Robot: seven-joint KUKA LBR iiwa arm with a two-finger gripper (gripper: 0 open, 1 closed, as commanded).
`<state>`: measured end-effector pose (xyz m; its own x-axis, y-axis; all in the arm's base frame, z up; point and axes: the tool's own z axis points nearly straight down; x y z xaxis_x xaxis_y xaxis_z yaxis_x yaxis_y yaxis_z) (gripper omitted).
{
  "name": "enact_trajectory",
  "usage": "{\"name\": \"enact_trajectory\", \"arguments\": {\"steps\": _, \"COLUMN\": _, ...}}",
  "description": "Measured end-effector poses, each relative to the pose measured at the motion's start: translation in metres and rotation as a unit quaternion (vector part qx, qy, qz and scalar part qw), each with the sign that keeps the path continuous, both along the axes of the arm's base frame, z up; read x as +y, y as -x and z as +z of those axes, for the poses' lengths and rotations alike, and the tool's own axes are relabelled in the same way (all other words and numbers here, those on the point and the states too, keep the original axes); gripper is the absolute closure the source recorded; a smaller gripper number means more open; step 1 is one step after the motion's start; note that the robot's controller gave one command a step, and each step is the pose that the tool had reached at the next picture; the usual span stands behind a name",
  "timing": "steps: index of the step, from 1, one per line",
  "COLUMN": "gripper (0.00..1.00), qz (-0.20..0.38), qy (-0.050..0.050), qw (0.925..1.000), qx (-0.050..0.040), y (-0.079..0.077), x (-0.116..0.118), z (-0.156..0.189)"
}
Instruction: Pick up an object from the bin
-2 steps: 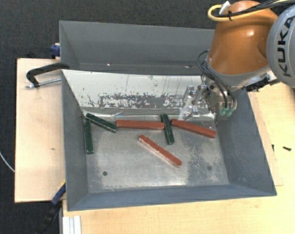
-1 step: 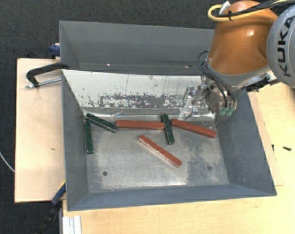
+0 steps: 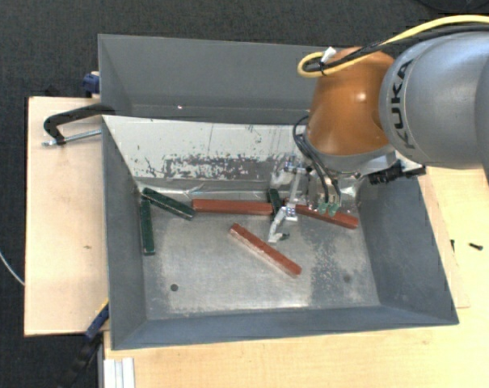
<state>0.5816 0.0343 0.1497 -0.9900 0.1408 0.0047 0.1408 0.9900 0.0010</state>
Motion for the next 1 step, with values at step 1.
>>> {"name": "enact_trajectory", "arguments": {"steps": 1, "gripper": 0.0, "qz": 0.0, "qy": 0.0, "qw": 1.0, "qx": -0.0027, "y": -0.0014, "x": -0.0002, "z": 0.0027}}
